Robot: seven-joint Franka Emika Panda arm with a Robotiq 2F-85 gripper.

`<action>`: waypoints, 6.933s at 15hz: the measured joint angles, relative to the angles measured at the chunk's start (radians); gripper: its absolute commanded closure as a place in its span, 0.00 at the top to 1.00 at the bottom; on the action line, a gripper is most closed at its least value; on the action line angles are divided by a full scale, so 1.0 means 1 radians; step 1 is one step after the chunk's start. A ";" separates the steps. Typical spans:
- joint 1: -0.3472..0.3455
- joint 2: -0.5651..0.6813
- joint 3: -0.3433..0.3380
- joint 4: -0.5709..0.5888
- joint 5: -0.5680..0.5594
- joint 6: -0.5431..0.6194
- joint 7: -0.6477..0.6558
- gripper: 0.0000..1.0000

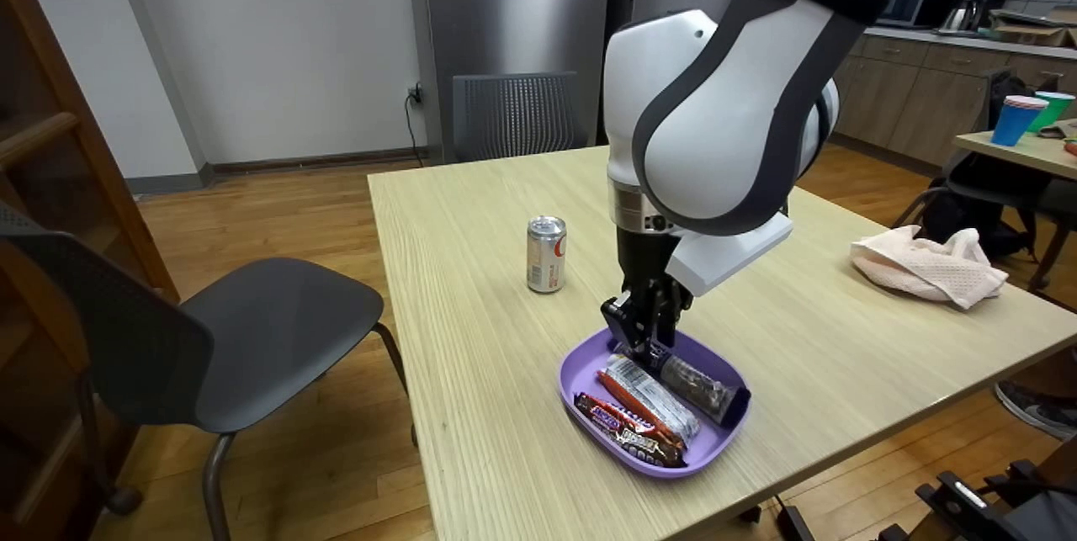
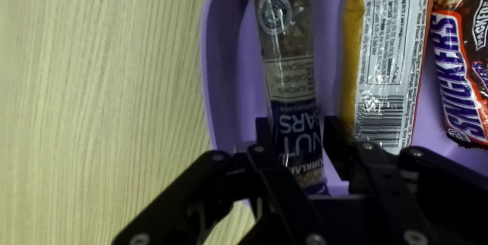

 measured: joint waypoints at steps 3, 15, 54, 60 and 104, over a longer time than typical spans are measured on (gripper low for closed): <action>-0.001 0.000 0.000 0.000 0.000 0.000 0.002 0.96; -0.083 -0.032 -0.002 -0.005 0.009 0.000 0.006 1.00; -0.370 -0.081 -0.253 -0.039 -0.060 0.005 -0.035 1.00; -0.413 -0.074 -0.281 -0.036 -0.060 0.005 -0.051 1.00; -0.344 0.135 -0.526 0.155 -0.175 0.002 0.039 1.00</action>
